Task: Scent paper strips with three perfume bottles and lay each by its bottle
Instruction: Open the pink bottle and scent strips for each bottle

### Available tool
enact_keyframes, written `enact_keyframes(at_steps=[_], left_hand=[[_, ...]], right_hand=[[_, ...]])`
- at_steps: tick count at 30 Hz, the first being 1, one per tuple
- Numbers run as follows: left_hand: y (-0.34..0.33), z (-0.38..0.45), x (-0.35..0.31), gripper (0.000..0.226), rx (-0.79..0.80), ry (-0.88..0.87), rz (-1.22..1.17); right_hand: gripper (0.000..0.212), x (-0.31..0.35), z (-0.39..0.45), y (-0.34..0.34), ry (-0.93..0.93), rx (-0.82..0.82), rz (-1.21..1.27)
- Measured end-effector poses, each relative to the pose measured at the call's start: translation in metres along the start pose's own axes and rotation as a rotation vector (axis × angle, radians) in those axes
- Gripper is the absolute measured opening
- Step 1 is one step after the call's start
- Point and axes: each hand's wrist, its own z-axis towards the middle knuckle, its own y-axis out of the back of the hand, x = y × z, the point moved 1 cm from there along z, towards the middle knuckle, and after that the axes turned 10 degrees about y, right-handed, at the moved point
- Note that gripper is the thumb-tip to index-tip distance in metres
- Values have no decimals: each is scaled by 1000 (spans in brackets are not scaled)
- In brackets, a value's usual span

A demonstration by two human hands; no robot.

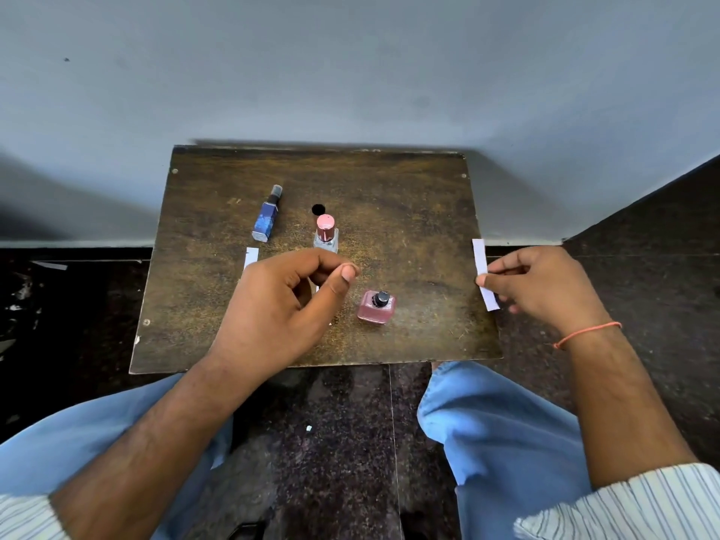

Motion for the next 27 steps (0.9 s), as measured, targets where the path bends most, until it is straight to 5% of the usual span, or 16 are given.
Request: enact_keyframes(at_steps=[8,17,27], left_hand=[[2,1,-1,19,-24,-24,-60],[5,9,-13,17,-26,73,-153],[1,13,-28,18,229,185,-331]], right_hand=[[18,4,1,-1,21,-14,148],[22,78,-32,-27,202,108,862],[22,115,-51,-47,253,186,1062]])
